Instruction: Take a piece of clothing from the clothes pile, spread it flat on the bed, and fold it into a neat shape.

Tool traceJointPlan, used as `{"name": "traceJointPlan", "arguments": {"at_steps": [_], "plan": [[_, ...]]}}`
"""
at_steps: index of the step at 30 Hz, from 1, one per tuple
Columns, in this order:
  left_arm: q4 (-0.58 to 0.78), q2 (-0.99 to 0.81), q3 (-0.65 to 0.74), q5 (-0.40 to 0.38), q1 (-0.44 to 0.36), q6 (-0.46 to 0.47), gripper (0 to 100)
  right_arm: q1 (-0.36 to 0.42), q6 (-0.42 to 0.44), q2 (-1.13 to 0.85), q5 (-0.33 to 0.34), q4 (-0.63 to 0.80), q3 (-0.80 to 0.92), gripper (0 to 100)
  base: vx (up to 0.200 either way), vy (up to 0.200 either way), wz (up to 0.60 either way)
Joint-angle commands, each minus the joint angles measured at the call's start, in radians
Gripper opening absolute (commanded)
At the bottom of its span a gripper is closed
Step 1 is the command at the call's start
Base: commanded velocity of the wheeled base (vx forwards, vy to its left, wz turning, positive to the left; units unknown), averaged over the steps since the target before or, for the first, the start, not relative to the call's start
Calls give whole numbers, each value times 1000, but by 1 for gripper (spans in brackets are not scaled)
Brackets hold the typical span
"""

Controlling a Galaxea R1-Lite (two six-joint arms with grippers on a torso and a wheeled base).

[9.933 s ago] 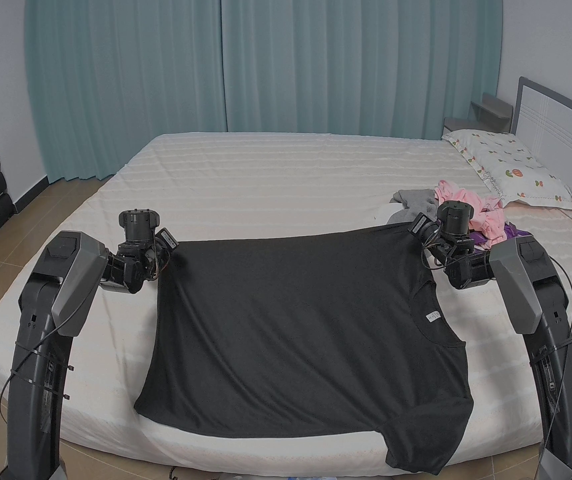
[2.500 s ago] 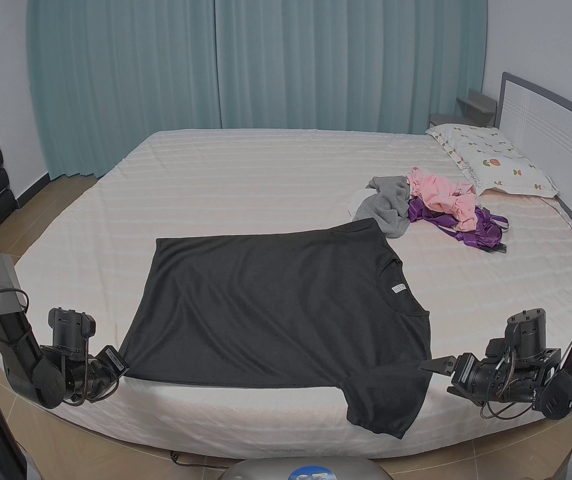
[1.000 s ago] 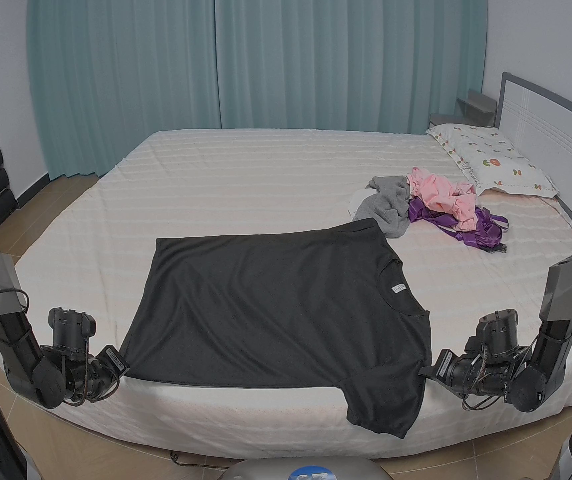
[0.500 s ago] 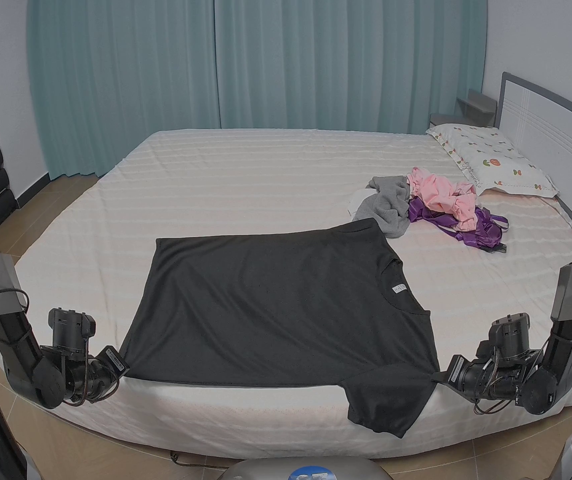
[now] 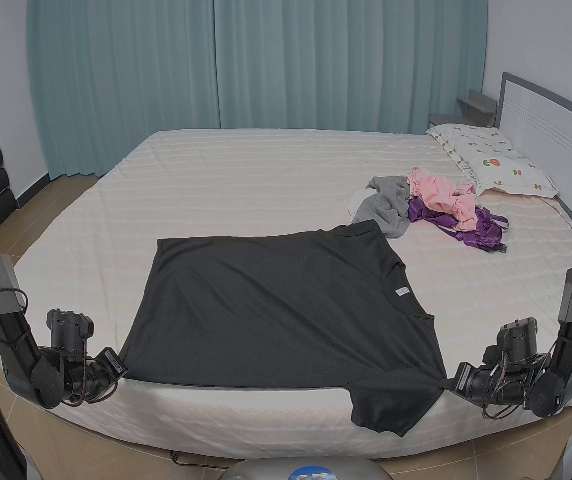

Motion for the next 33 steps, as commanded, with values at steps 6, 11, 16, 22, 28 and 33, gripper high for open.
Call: {"name": "traceJointPlan", "arguments": {"at_steps": [6,11,16,22,28,33], "plan": [[-10,24,-6,-4,0,-2,0,0,12,4,5,-2,-7,0,0,0,0],[-10,24,-6,-22,0,-2,100,0,13,7,7,0,-11,0,0,0,0],[-11,38,-17,-44,0,-5,100,0,17,2,28,-2,-13,0,0,0,0],[-45,57,-18,-55,0,-8,100,-7,17,4,36,-2,-15,0,0,0,0],[-65,57,-21,-168,6,-23,100,-7,17,-1,45,-2,-15,0,0,0,0],[-68,66,-54,-240,35,-50,100,-7,38,-6,56,-6,-15,0,0,0,0]]}}
